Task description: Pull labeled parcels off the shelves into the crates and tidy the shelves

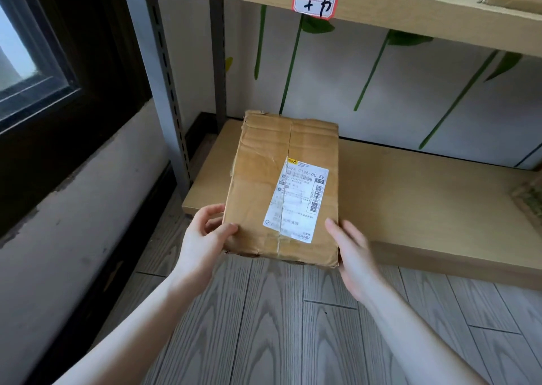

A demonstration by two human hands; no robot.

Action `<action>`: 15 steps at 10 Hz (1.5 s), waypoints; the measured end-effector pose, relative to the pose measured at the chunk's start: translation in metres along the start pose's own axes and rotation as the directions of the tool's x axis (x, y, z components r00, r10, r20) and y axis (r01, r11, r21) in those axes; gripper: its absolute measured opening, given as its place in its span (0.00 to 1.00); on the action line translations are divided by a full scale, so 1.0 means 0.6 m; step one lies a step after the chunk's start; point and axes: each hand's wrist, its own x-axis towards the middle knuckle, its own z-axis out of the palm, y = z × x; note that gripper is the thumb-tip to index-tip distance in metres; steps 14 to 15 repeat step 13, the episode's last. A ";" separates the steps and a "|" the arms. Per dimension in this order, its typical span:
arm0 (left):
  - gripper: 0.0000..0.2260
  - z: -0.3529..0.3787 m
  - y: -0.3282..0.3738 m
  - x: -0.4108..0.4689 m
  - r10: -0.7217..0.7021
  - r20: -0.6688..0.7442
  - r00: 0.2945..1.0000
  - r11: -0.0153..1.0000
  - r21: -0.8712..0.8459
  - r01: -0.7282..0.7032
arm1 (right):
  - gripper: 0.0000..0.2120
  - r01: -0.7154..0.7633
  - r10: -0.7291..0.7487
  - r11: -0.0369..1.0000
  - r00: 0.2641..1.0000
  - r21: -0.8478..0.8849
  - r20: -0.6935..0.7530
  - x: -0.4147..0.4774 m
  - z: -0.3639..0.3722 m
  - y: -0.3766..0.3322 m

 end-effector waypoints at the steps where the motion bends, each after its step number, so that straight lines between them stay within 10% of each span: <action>1: 0.12 -0.004 -0.004 0.003 0.004 0.004 1.000 1.000 -0.006 -0.004 | 0.09 0.014 -0.013 1.000 1.000 0.025 -0.017 0.000 0.005 0.009; 4: 0.07 -0.006 0.004 0.009 0.084 -0.098 0.992 0.996 0.048 -0.080 | 0.05 0.027 -0.027 0.998 1.000 0.060 0.002 0.013 0.018 0.005; 5: 0.07 -0.007 0.037 0.034 0.205 -0.158 0.966 0.977 0.091 -0.193 | 0.19 0.069 -0.071 0.997 0.997 0.046 0.035 0.041 0.057 -0.035; 6: 0.13 -0.010 0.068 0.073 0.270 -0.231 0.935 0.959 0.157 -0.238 | 0.08 0.099 -0.096 0.994 0.993 -0.044 0.070 0.081 0.100 -0.068; 15: 0.27 -0.031 0.074 0.105 0.188 -0.407 0.894 0.934 0.356 -0.034 | 0.22 -0.163 0.144 0.970 0.983 -0.182 -0.112 0.113 0.161 -0.068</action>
